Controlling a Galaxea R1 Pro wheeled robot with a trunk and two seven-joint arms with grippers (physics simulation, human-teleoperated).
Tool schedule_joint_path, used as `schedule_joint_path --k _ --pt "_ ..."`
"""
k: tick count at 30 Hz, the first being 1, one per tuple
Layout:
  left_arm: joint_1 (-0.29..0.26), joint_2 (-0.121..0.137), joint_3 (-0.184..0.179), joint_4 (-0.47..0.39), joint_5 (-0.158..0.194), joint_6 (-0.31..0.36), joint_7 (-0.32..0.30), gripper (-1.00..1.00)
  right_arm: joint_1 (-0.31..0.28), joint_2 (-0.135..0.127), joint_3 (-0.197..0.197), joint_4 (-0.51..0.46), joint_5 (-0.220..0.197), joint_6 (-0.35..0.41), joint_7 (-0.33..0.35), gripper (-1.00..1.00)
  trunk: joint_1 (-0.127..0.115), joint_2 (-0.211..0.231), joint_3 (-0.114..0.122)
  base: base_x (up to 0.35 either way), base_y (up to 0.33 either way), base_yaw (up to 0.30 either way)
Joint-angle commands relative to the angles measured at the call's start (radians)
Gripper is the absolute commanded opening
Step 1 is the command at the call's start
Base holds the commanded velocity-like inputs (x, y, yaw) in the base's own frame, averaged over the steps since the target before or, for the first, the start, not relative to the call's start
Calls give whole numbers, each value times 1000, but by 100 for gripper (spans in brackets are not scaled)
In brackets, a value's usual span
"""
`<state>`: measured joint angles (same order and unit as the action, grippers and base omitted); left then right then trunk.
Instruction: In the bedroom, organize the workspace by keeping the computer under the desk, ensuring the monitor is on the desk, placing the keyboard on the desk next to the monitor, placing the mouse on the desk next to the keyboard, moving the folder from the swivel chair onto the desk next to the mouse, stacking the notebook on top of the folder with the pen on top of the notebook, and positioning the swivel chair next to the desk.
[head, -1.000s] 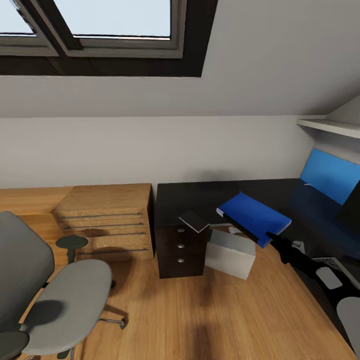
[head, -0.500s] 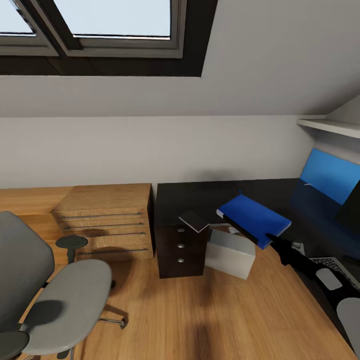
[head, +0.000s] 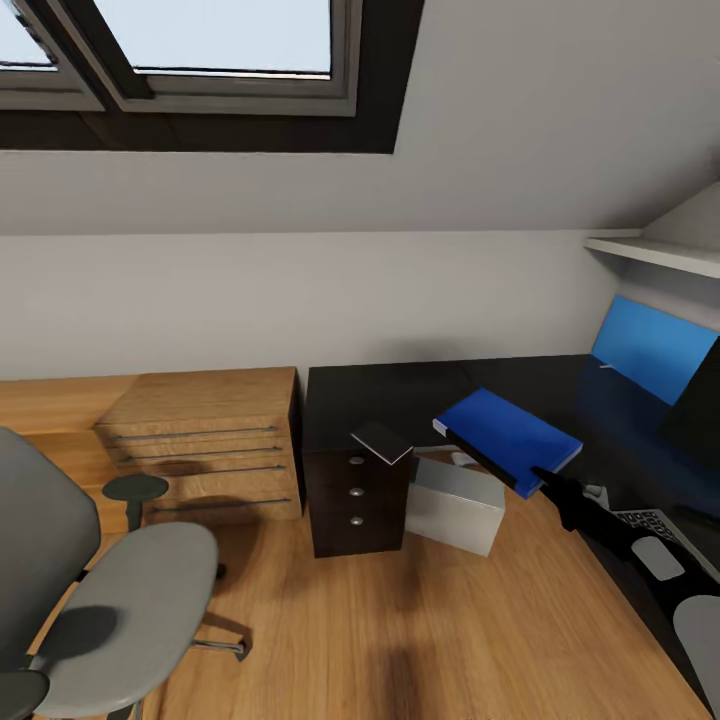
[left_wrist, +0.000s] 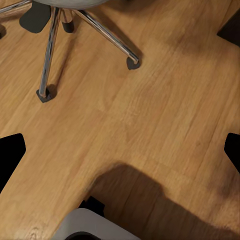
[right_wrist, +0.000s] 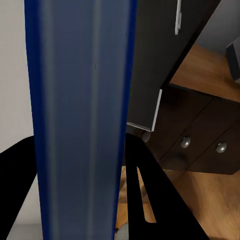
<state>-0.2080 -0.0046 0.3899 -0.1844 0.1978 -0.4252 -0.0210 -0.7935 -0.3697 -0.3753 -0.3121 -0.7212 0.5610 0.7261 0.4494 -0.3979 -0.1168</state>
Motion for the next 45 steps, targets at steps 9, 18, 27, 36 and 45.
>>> schedule_joint_path --k 9,18,27,36,45 --pt "-1 1 -3 1 10 -3 -2 100 -1 0 -4 1 -3 7 1 -100 1 -2 -2 0 0 0" --pt "-1 1 -3 0 11 -3 -2 100 -1 1 -4 1 -4 6 2 -100 1 -2 -2 0 -1 0" --pt "-1 2 -3 0 11 -3 -2 100 -1 1 -4 1 -4 7 3 -100 1 -2 -2 145 -132 0" --pt "-1 1 -3 0 11 -3 -2 100 -1 0 -4 1 -4 7 3 -100 1 -2 -2 40 -81 0" --pt "-1 2 -3 0 11 -3 -2 100 -1 1 -4 1 -4 7 3 -100 1 -2 -2 2 -262 0"
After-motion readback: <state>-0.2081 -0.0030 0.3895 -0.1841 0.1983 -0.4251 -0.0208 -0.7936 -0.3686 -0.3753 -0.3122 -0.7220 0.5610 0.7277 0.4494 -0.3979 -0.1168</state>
